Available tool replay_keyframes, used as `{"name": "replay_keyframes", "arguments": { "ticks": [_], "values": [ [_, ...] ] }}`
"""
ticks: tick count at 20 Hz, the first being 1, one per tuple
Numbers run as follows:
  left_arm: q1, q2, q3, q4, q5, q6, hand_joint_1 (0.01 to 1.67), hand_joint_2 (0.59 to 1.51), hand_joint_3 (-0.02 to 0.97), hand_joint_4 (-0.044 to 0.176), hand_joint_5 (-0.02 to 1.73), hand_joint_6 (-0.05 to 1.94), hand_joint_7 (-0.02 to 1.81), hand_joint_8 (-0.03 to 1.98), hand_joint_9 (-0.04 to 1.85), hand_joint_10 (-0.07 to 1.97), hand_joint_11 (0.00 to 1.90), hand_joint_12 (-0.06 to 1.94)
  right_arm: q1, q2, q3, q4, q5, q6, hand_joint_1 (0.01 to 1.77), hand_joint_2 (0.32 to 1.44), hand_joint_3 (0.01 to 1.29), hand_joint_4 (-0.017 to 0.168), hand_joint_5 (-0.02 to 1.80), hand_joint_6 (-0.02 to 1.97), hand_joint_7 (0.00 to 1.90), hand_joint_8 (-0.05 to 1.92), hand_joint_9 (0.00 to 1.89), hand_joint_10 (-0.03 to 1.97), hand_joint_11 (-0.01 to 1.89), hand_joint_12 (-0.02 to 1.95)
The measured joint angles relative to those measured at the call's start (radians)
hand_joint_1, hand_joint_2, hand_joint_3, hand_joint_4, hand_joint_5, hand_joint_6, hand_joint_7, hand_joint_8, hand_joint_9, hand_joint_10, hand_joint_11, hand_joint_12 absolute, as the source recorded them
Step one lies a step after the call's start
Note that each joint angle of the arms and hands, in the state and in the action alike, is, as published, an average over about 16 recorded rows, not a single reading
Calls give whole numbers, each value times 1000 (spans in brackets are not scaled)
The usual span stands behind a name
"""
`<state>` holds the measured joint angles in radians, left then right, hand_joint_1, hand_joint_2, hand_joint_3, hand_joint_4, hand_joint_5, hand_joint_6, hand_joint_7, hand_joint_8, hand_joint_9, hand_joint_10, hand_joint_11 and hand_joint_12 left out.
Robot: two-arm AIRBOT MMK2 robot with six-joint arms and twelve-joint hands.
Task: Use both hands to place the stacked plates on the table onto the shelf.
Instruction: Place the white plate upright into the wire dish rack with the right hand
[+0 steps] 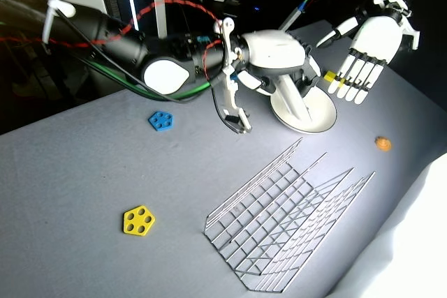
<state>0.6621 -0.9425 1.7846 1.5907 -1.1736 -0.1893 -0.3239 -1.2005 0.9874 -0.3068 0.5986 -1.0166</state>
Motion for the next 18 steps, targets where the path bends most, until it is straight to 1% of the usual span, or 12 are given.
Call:
{"name": "replay_keyframes", "arguments": {
  "ticks": [5, 9, 13, 18],
  "values": [
    [-1, 24, -7, 6, 11, -12, 14, 1044, 18, 1, 73, 19, 56, -3, 44, 9, 31, 30, 85, 114, -84, 65, -74, 96, 1250, 1013, 12, 14, 998, 780, 1065, 784, 1183, 150, 687, 1197],
    [-3, 35, -15, 7, 14, -16, 14, 1042, 19, 1, 73, 19, 60, -3, 48, 9, 33, 29, 148, 194, -128, 134, -136, 177, 1250, 1012, 12, 13, 996, 789, 1061, 797, 1181, 136, 677, 1197],
    [-4, 33, -21, 7, 19, -16, 14, 1041, 19, 1, 74, 19, 63, -3, 52, 9, 33, 29, 195, 255, -146, 212, -190, 249, 1250, 1012, 12, 12, 991, 812, 1055, 819, 1182, 126, 676, 1197],
    [-1, 19, -25, 6, 29, -17, 14, 1041, 18, 1, 74, 19, 63, -3, 52, 9, 32, 29, 222, 298, -135, 303, -230, 317, 1249, 1012, 12, 8, 985, 838, 1050, 827, 1182, 111, 676, 1197]
  ]
}}
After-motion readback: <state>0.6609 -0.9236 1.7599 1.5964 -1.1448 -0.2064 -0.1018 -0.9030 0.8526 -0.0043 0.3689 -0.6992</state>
